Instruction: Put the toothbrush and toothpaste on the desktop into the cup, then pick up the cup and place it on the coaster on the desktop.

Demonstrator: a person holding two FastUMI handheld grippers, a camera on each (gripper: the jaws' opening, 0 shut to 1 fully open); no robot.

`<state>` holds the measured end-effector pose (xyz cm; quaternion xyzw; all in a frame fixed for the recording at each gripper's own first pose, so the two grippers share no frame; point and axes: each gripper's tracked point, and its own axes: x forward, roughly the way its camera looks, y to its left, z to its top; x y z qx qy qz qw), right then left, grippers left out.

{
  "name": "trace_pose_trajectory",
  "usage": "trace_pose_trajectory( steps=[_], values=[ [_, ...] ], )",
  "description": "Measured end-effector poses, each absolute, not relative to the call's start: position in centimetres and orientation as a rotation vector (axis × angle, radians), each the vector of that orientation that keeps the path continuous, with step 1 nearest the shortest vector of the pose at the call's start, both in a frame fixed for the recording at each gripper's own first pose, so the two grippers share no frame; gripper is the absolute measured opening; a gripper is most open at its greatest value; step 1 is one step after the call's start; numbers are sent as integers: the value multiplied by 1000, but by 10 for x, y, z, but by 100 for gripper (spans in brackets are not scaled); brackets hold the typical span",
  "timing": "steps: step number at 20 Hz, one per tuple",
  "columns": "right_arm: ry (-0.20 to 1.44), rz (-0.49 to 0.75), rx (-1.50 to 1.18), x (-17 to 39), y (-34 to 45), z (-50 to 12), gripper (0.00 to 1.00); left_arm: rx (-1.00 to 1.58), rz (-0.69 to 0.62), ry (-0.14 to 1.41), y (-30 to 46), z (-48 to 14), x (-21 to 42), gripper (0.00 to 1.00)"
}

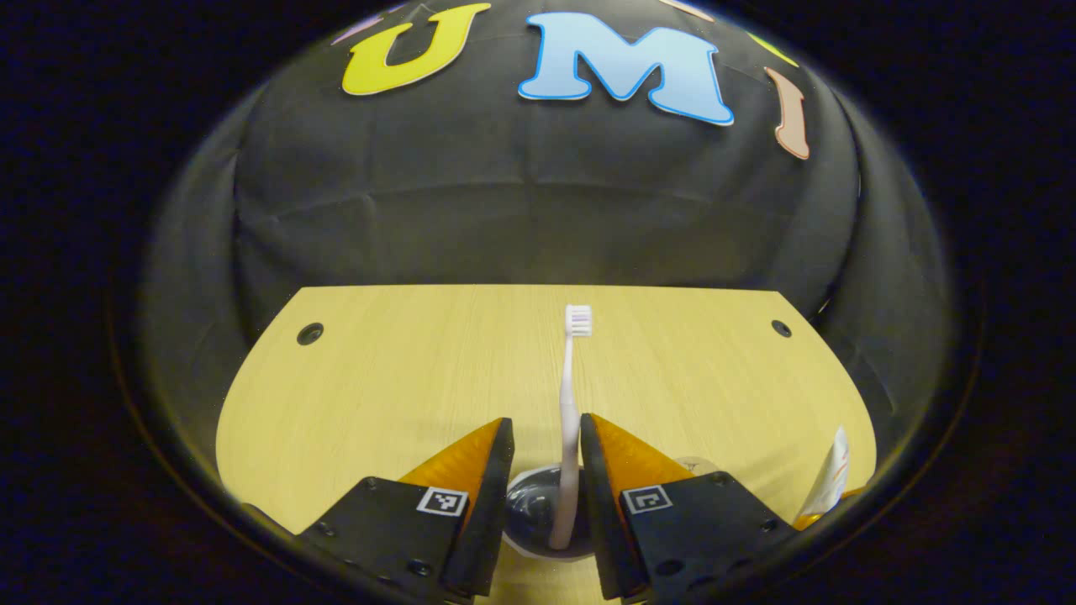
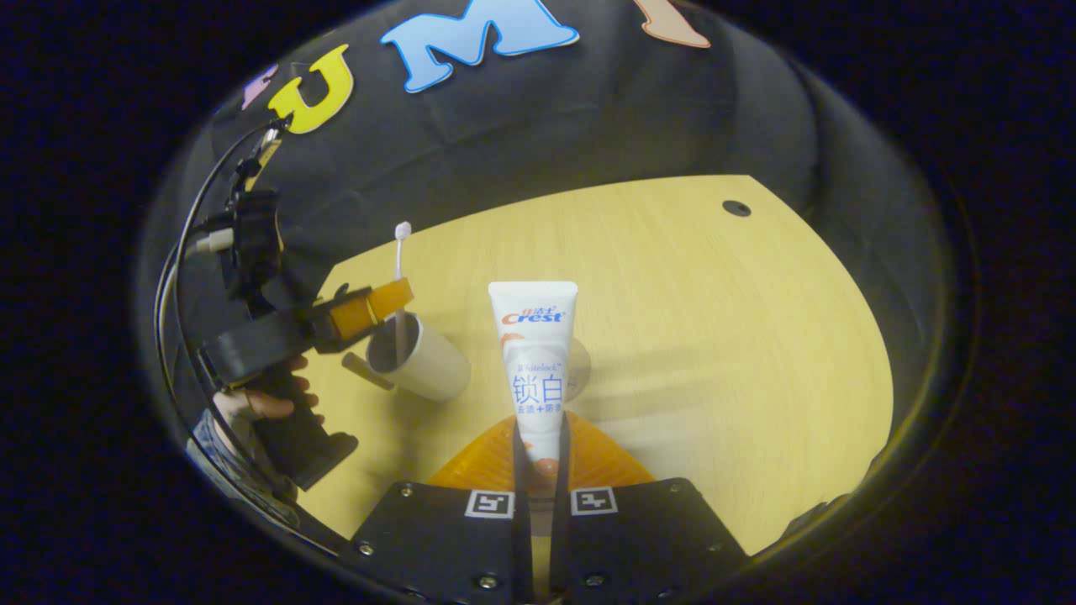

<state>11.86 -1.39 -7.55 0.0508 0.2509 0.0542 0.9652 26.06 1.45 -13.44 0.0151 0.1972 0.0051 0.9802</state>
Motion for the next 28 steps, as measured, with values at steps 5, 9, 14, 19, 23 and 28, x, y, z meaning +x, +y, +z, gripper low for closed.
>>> trace_pose_trajectory(
  steps=[5,9,14,19,23,28],
  values=[
    [426,165,96,140,19,-31,10,25,9,419,22,-142,243,52],
    [390,190,108,154,37,-12,10,23,7,426,30,-143,224,52],
    [360,257,158,173,69,4,10,23,4,427,48,-143,197,52],
    [336,308,216,196,96,14,7,44,19,435,79,-143,180,52],
    [331,322,242,213,118,7,10,59,37,448,106,-146,163,52],
    [293,296,205,236,136,-7,10,68,69,483,145,-161,135,52]
  ],
)
